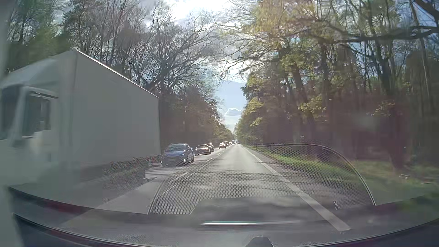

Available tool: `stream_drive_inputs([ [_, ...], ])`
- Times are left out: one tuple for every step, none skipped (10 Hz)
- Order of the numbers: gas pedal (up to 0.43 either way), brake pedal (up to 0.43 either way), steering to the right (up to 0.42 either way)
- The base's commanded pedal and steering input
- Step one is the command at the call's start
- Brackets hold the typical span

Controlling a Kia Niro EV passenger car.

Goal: Follow the waypoints while adhering to traffic rules and regulations

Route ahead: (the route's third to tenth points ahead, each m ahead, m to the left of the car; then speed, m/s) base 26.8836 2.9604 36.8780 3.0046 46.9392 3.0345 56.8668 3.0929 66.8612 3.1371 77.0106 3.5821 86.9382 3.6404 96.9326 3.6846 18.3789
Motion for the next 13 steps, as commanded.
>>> stream_drive_inputs([
  [0.079,0.0,-0.002],
  [0.079,0.0,-0.002],
  [0.079,0.0,-0.002],
  [0.079,0.0,-0.002],
  [0.079,0.0,-0.002],
  [0.079,0.0,-0.002],
  [0.079,0.0,-0.002],
  [0.079,0.0,-0.002],
  [0.079,0.0,-0.002],
  [0.079,0.0,-0.002],
  [0.079,0.0,-0.002],
  [0.079,0.0,-0.002],
  [0.079,0.0,-0.002],
])
